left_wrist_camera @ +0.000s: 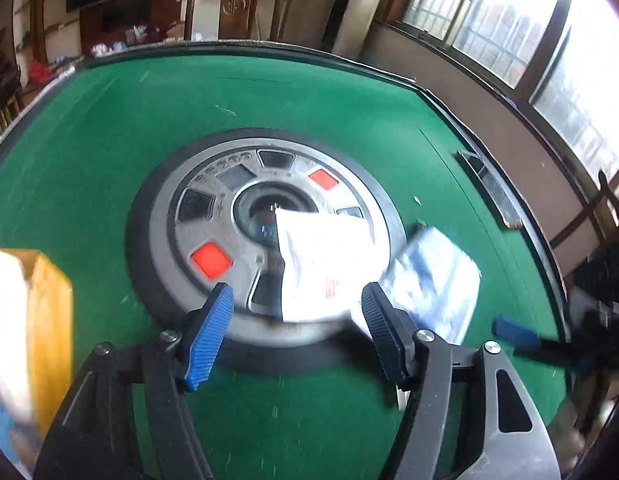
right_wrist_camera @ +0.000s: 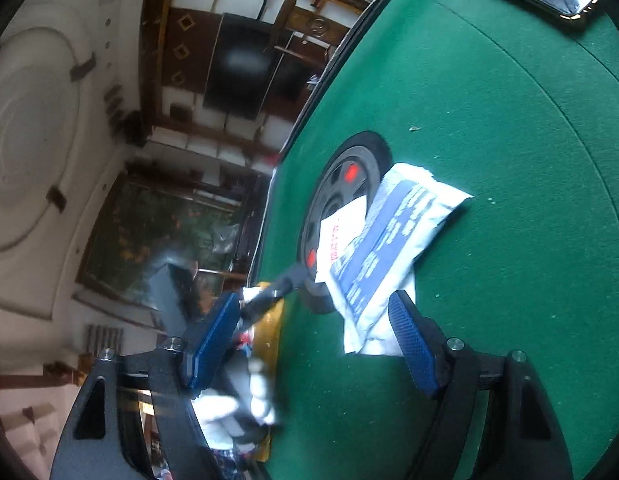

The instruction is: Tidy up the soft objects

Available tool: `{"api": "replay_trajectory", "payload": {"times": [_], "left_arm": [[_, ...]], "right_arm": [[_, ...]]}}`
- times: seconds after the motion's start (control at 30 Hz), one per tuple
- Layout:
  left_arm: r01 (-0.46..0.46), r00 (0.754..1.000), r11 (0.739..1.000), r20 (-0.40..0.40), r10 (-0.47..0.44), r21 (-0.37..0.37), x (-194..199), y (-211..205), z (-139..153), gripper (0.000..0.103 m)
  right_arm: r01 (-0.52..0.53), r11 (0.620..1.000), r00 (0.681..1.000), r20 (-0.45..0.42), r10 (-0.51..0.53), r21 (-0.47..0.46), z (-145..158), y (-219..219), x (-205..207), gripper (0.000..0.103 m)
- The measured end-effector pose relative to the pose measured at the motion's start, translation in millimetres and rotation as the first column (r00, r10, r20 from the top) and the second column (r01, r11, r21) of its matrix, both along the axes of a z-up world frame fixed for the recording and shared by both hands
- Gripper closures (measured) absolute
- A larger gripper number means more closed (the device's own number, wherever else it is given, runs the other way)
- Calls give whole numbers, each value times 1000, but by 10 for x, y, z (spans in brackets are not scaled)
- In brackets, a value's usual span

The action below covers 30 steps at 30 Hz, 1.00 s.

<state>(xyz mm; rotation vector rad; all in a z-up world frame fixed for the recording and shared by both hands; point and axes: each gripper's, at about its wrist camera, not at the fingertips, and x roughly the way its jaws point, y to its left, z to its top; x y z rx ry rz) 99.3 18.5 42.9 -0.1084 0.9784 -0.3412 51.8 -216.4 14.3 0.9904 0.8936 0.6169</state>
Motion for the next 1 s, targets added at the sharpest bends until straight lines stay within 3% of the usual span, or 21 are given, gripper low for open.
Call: {"api": "replay_trajectory", "payload": {"times": [0.1, 0.13, 0.17, 0.33, 0.4, 0.5, 0.57, 0.67, 0.8, 0.93, 1.0], "left_arm": [[-10, 999, 1000, -34, 9, -17, 184, -20, -125, 38], [-3, 998, 1000, -58, 1, -29, 289, -101, -179, 33], [3, 999, 999, -41, -4, -32, 321, -160, -165, 33], [133, 981, 972, -112, -157, -195, 369, -468, -203, 30], [173, 978, 972, -88, -189, -159, 297, -617, -190, 29], [214, 964, 958, -116, -239, -190, 230, -739, -232, 31], [245, 947, 937, -145, -287, -249, 167, -774, -262, 47], [275, 922, 910, -183, -341, -310, 16, -827, -315, 62], [315, 879, 850, -208, -429, -423, -202, -926, -330, 65], [335, 842, 805, -229, -489, -490, -421, -1068, -383, 64], [321, 854, 813, -222, -470, -486, -439, -1048, -339, 64]], "right_arm": [[6, 1000, 1000, 5, -6, -7, -14, 11, 41, 31], [4, 1000, 1000, 9, -4, 3, -9, -33, 39, 31], [2, 1000, 1000, 10, -2, 19, -16, -33, 40, 31], [27, 998, 1000, 7, -27, 58, -70, -159, 27, 31], [39, 997, 999, -4, -39, 65, -91, -176, 26, 31], [49, 996, 999, -17, -48, 75, -115, -198, 20, 25], [70, 995, 998, -11, -70, 77, -103, -231, 6, 24], [100, 991, 995, -4, -100, 88, -83, -303, -24, 24], [133, 985, 991, 1, -134, 106, -77, -378, -67, 24], [281, 959, 959, 35, -282, 28, 86, -597, -246, 24], [426, 895, 905, 65, -421, -132, 245, -749, -413, 24]]}}
